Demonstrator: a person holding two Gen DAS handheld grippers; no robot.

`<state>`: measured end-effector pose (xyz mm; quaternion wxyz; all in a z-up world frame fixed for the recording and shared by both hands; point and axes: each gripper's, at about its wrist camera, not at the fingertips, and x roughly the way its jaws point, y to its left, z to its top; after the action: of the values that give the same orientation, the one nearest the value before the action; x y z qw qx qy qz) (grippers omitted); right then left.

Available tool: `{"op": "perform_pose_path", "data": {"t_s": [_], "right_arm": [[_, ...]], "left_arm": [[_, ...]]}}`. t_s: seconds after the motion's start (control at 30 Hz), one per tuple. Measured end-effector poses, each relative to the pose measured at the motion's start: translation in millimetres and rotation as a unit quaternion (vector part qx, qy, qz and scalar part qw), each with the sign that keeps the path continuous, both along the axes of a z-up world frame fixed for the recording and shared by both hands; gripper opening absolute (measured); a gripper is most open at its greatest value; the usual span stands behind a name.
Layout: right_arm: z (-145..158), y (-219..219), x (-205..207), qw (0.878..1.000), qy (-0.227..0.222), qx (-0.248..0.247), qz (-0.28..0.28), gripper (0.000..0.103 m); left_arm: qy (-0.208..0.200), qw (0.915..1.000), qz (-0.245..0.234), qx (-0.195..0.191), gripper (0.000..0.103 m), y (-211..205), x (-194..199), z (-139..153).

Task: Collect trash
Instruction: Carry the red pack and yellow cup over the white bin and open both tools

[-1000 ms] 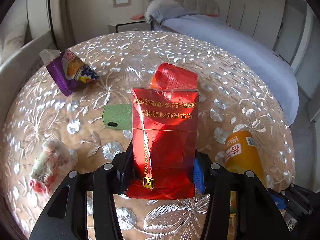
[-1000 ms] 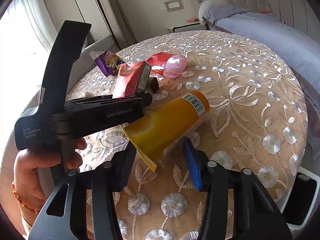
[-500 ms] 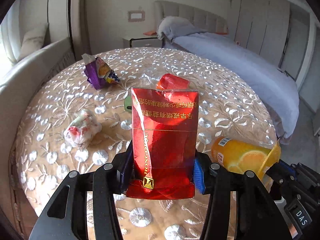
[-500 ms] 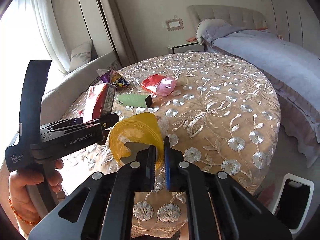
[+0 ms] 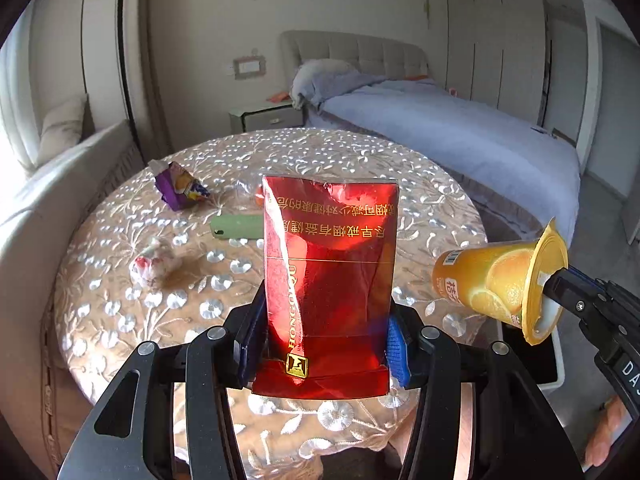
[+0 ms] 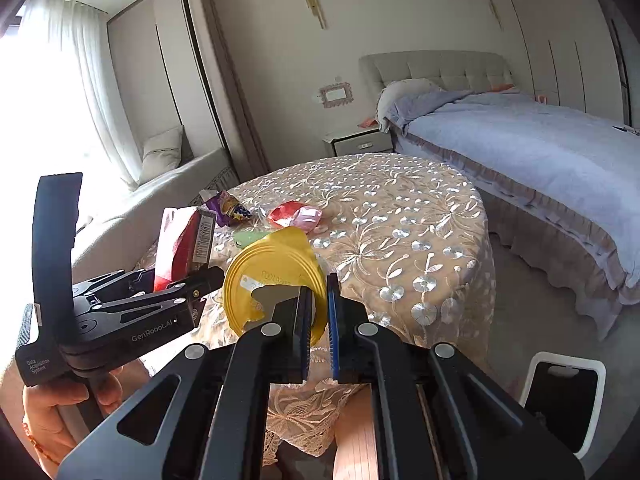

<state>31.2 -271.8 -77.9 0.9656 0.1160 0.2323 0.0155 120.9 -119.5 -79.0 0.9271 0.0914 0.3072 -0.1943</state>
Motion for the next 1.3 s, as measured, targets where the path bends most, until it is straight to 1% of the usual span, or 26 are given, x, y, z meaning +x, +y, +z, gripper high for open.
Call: {"op": "perform_pose_path", "data": {"t_s": [0.37, 0.67, 0.93, 1.13, 1.3], "right_arm": [[5, -39, -44, 0.999, -0.014, -0.006, -0.051, 0.009], [1, -77, -68, 0.995, -0.01, -0.019, -0.102, 0.009], [-16, -113, -87, 0.987, 0.02, -0.039, -0.153, 0.009], [-35, -141, -96, 0.981, 0.048, -0.028, -0.186, 0.009], [-55, -163, -100, 0.976, 0.075, -0.018, -0.203, 0.009]], "left_arm": [[-0.016, 0.9972, -0.067, 0.027, 0.049, -60, -39, -1], [-0.015, 0.9896, -0.135, 0.048, 0.05, -117, -61, -9], [0.007, 0.9767, -0.202, 0.072, 0.05, -169, -76, -33], [0.032, 0.963, -0.251, 0.093, 0.05, -208, -85, -57], [0.052, 0.9516, -0.278, 0.12, 0.05, -240, -88, -81]]}}
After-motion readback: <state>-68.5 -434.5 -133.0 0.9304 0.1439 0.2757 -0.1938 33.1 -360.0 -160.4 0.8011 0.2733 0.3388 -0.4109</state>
